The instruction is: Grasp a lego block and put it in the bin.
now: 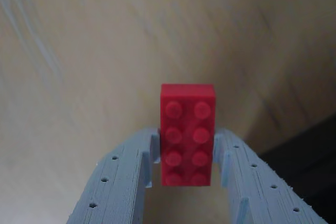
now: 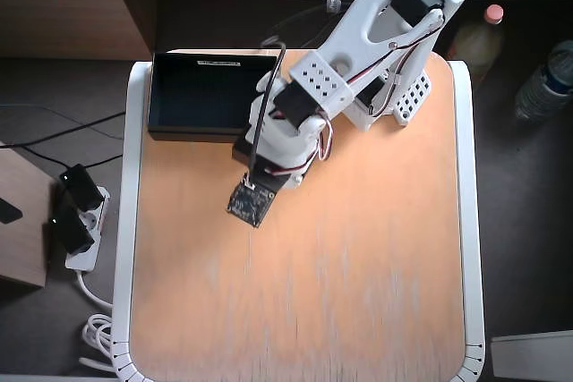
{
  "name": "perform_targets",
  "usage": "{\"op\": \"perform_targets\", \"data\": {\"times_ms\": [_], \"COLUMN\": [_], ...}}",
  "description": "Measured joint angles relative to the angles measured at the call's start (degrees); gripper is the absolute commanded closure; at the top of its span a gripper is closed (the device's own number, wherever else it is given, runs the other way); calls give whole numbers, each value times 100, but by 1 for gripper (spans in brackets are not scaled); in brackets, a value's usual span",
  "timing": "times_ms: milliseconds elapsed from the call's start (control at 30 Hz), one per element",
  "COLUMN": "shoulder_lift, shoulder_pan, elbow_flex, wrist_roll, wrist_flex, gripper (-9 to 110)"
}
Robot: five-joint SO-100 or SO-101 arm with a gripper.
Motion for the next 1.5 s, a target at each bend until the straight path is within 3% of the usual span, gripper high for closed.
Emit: {"op": "perform_targets", "data": {"times_ms": [333,833,1033,1500], "shoulder_lift": [334,352,-290,-1740], "shoulder_pan": [1055,3656,4184,4271], "elbow_flex": [-1564,-1758,-1758,-1758], "wrist_roll": [-158,62,114,-264], "wrist_flex": [1538,1688,1222,-308], "gripper": [101,101,101,101]}}
